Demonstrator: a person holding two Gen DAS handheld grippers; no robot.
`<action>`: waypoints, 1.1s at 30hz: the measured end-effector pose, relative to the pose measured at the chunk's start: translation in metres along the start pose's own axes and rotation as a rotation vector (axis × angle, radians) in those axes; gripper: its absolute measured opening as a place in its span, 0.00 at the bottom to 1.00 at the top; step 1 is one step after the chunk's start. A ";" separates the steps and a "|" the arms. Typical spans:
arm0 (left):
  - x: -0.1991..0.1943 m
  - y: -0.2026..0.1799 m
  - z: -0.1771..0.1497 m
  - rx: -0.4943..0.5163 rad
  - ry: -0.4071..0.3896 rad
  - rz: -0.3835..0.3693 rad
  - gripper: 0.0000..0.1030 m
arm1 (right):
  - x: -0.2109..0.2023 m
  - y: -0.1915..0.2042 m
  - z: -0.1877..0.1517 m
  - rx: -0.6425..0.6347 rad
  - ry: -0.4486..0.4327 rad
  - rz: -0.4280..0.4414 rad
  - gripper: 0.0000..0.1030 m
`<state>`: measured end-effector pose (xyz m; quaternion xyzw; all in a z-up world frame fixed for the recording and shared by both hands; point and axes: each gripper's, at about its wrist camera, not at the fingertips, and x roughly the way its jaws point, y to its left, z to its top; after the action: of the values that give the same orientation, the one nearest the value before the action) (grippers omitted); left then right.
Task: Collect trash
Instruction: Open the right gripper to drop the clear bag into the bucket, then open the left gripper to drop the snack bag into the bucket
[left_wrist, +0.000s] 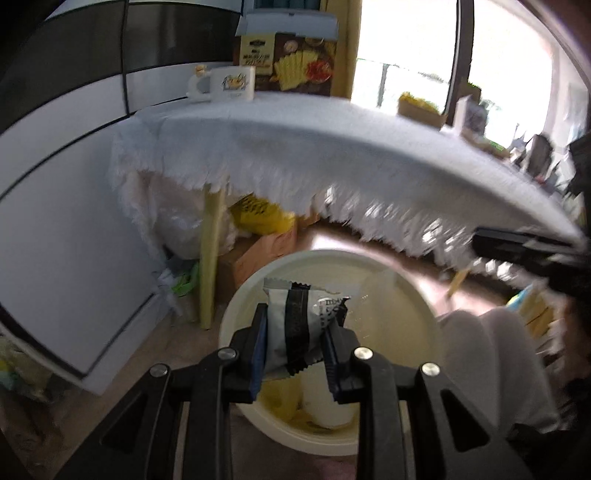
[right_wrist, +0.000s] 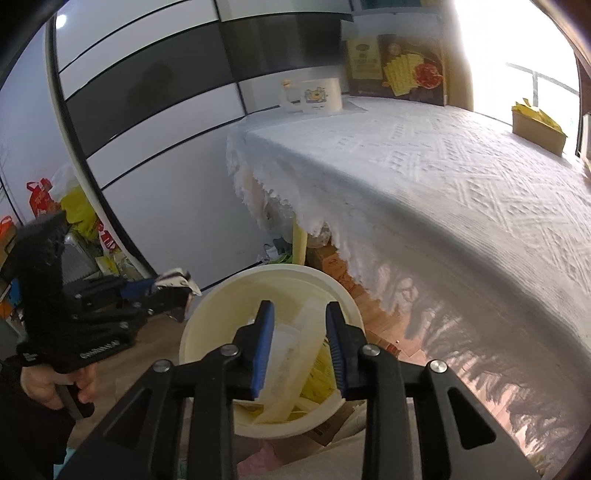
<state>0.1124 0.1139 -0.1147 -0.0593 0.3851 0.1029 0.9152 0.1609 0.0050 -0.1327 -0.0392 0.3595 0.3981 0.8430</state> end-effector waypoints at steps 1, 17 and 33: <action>0.003 -0.002 -0.001 0.006 0.007 0.009 0.25 | -0.002 -0.002 -0.001 0.007 -0.001 -0.001 0.26; -0.005 -0.011 0.000 -0.047 0.025 -0.035 0.53 | -0.012 -0.011 -0.012 0.039 0.000 -0.006 0.26; -0.056 -0.042 0.004 -0.003 -0.090 -0.112 0.55 | -0.048 -0.011 -0.034 0.034 -0.002 -0.045 0.29</action>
<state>0.0870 0.0654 -0.0703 -0.0774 0.3395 0.0548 0.9358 0.1287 -0.0457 -0.1294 -0.0328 0.3645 0.3728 0.8527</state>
